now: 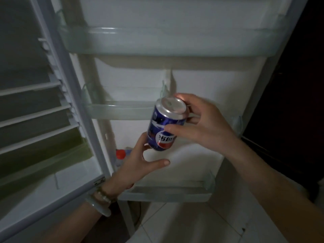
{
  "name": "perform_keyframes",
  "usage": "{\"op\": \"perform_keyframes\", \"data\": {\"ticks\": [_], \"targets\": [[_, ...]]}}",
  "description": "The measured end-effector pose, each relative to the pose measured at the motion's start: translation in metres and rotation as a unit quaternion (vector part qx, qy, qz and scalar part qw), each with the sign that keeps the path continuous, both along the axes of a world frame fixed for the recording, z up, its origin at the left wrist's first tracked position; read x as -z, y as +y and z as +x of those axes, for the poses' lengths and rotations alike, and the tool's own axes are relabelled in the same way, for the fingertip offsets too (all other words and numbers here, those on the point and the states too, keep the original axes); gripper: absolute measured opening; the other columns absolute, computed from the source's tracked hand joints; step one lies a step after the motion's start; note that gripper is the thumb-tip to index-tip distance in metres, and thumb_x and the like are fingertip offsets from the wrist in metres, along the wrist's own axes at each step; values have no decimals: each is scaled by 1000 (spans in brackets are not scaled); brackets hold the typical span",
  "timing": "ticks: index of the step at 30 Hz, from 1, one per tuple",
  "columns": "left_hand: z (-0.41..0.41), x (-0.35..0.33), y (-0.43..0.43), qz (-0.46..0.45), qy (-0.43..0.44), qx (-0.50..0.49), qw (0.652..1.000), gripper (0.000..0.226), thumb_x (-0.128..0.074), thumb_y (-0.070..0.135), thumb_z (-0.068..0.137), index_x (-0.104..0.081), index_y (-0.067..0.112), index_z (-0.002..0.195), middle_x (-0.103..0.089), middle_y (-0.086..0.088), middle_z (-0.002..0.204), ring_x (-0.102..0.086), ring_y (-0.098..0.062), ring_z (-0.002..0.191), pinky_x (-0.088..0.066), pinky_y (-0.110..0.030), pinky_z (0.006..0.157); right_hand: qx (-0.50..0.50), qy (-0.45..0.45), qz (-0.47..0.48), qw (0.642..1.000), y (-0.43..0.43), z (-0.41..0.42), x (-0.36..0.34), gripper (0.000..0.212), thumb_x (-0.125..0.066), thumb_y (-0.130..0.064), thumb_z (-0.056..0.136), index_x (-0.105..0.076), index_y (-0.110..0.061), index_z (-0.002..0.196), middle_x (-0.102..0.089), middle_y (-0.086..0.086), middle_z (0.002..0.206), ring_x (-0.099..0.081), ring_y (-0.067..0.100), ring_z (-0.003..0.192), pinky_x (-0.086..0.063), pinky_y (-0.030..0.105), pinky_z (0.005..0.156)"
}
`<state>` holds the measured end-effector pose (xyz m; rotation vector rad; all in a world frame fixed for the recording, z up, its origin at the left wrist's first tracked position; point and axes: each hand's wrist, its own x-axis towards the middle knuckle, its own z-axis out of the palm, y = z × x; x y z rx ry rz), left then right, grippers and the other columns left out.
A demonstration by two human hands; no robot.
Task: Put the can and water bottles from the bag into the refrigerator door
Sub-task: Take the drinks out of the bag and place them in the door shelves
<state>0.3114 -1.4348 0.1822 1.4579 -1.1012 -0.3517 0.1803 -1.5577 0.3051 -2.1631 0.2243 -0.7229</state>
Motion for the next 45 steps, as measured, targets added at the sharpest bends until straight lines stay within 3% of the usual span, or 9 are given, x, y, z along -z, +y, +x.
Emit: {"op": "perform_keyframes", "data": {"ticks": [6,10,15,21,27,32,37,41,45], "targets": [[-3,13,-6,36,-63,9,997,80,-76,51,62,-42,17,126,-48,14,126,-45,-8,120,-41,-31,100,80,-59,-58,993,-27,-10,-30,55,-83,-23,63,-56,-25,111,-65,-7,102,-64,12,95,-54,34,82],[-1,20,-3,58,-58,-7,997,86,-69,68,60,-43,19,126,-46,12,129,-44,-5,120,-40,-25,99,126,-46,-86,987,-44,1,-21,59,-82,-24,64,-55,-18,115,-60,-8,99,-59,9,90,-47,13,74],[2,31,5,80,-64,-33,994,82,-67,71,60,-44,25,124,-47,15,128,-45,-2,118,-40,-21,98,147,7,-93,985,-55,18,5,59,-82,-25,62,-56,-13,115,-63,5,110,-59,19,99,-49,30,83],[-2,37,14,115,-114,-63,985,90,-58,78,59,-41,24,128,-46,14,128,-41,6,116,-33,-10,96,127,13,-62,990,-54,22,6,53,-80,-23,66,-57,-11,112,-58,-2,97,-58,15,92,-48,29,80],[-5,41,18,155,-223,-96,958,95,-47,83,62,-39,18,132,-46,2,131,-42,-11,119,-37,-28,100,138,49,-95,985,-50,23,9,75,-79,-31,68,-44,-8,130,-52,9,130,-50,18,112,-34,16,85],[-14,42,26,167,-315,-148,922,83,-55,66,67,-42,15,131,-48,-2,128,-39,-10,115,-32,-28,98,174,28,-244,954,-24,-6,6,91,-73,-38,73,-21,-14,144,-27,9,150,-23,24,137,-27,32,105],[-28,58,49,216,-409,-206,862,75,-74,45,66,-47,9,127,-54,-9,124,-47,-23,115,-42,-42,95,75,-31,-318,945,37,-30,46,78,-66,-38,76,-31,-8,139,-40,18,141,-42,31,127,-40,34,93],[-49,77,86,277,-405,-256,833,67,-60,49,70,-50,11,124,-55,-9,123,-46,-25,112,-34,-34,92,-45,32,-362,930,65,-22,113,79,-72,-34,70,-38,-4,134,-48,21,135,-50,33,120,-46,37,93],[-71,108,145,365,-375,-310,794,78,-75,47,60,-51,9,124,-57,-11,122,-44,-26,114,-30,-36,94,-135,122,-401,898,93,-6,175,86,-77,-34,64,-40,0,134,-49,23,134,-50,36,120,-45,45,97]]}}
